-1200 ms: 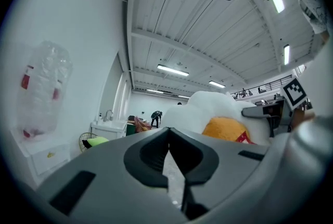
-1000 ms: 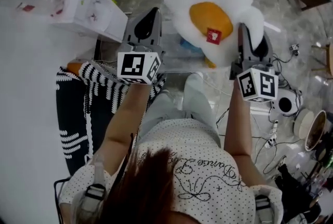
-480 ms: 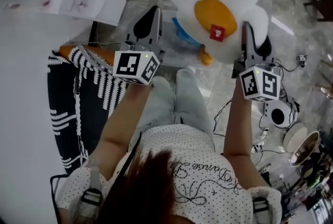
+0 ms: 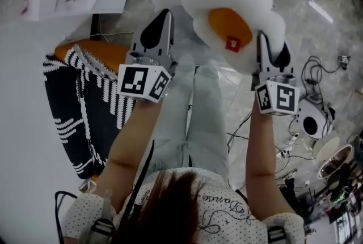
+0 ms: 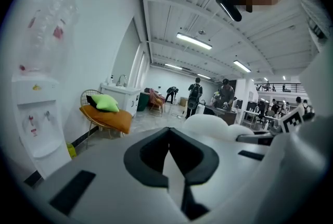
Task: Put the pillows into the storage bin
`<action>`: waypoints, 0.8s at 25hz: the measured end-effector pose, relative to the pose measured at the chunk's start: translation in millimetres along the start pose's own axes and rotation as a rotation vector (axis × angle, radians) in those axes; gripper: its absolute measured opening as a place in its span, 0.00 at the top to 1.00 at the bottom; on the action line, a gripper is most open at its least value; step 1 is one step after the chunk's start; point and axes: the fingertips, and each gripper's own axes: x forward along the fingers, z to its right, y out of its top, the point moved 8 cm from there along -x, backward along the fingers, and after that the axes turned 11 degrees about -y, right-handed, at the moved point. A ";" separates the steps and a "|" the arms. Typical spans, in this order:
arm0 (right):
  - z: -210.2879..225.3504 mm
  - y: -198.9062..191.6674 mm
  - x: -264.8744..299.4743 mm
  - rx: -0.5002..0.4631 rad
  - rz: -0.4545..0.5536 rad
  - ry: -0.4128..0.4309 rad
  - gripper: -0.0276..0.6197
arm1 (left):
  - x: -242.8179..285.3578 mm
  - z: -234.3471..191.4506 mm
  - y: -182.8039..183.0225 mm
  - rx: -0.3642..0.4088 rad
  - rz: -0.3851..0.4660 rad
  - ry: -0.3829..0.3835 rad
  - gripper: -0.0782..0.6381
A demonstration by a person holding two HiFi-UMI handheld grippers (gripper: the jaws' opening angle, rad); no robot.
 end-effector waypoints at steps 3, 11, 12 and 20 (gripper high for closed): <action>-5.0 -58.7 34.0 -0.067 -0.051 0.047 0.67 | 21.2 -22.2 -38.9 -0.007 -0.014 -0.001 0.89; -20.7 -237.2 98.8 -0.174 -0.240 0.127 0.66 | 40.2 -73.5 -161.3 -0.165 -0.065 0.036 0.89; -20.4 -258.7 105.9 -0.182 -0.259 0.125 0.65 | 40.3 -78.1 -176.2 -0.168 -0.076 0.034 0.89; -34.1 -418.8 144.1 -0.266 -0.440 0.221 0.64 | 36.0 -105.8 -284.2 -0.166 -0.168 0.052 0.89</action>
